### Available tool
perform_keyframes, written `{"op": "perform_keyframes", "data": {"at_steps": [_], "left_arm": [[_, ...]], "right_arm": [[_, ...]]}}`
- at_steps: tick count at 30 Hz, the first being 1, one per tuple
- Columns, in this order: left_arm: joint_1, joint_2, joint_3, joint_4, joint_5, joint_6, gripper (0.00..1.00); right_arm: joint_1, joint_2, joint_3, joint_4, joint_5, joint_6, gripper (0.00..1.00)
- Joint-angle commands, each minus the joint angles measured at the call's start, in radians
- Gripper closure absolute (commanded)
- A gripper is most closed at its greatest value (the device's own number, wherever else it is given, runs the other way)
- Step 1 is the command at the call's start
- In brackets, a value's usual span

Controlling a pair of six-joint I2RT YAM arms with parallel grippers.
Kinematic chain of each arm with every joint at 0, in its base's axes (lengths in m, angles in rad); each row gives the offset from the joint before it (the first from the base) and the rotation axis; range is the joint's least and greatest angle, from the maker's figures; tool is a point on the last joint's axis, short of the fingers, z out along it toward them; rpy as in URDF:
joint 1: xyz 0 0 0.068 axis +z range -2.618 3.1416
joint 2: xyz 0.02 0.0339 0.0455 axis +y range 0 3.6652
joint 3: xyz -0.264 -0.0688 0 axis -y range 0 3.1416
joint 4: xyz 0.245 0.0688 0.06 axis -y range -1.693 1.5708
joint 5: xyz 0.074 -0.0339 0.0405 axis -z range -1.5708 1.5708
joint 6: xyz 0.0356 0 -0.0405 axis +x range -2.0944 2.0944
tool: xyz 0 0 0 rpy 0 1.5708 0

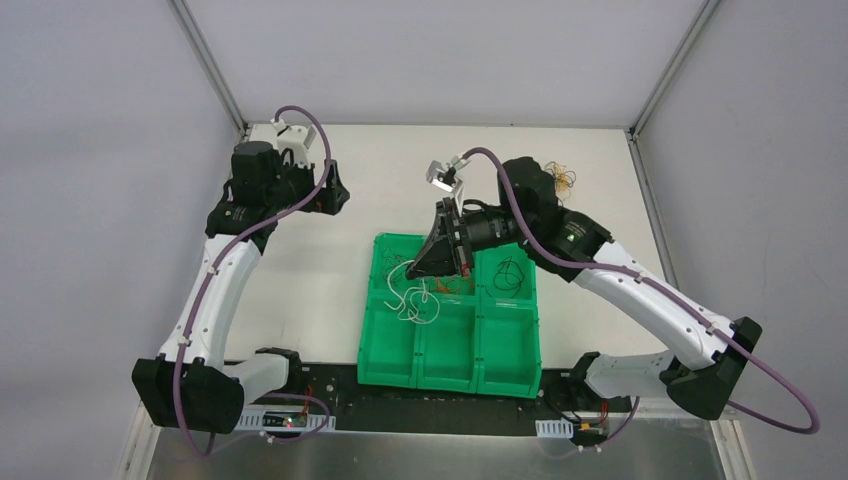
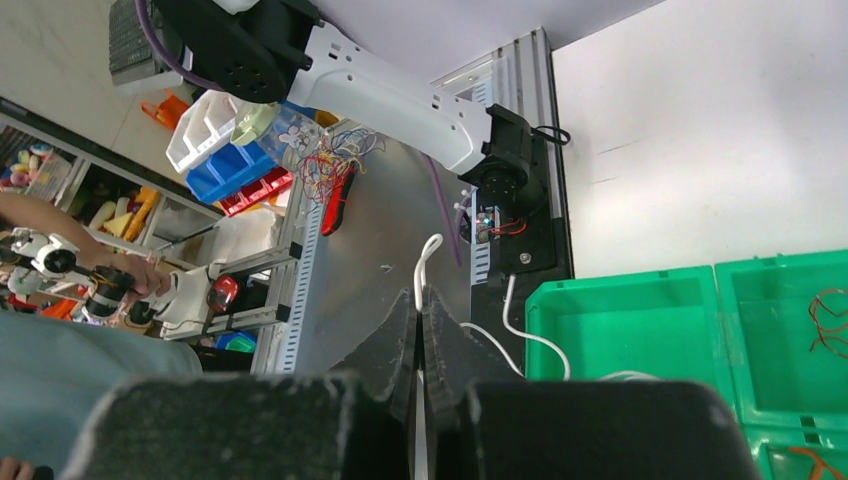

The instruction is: Untangle the cables

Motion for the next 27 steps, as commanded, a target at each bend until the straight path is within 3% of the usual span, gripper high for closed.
{"op": "perform_keyframes", "data": {"at_steps": [1, 10, 17, 23, 24, 27], "left_arm": [[0.002, -0.049, -0.027, 0.000, -0.023, -0.016, 0.01], [0.003, -0.060, -0.029, -0.001, -0.025, -0.017, 0.01], [0.002, -0.076, -0.053, -0.001, -0.011, -0.025, 0.01], [0.002, -0.079, -0.062, -0.002, -0.011, -0.014, 0.01], [0.002, -0.079, -0.062, -0.002, -0.010, -0.012, 0.01], [0.002, -0.076, -0.062, -0.007, -0.014, 0.003, 0.01]], "right_arm": [[0.037, 0.010, -0.008, 0.101, 0.001, -0.054, 1.00], [0.064, 0.078, -0.059, 0.109, -0.003, -0.122, 1.00], [0.088, 0.220, -0.170, 0.031, 0.062, -0.405, 1.00], [0.116, 0.358, -0.147, -0.031, 0.142, -0.563, 1.00], [0.117, 0.376, -0.134, -0.051, 0.148, -0.578, 0.97], [0.116, 0.399, -0.088, -0.132, 0.159, -0.611, 0.69]]}}
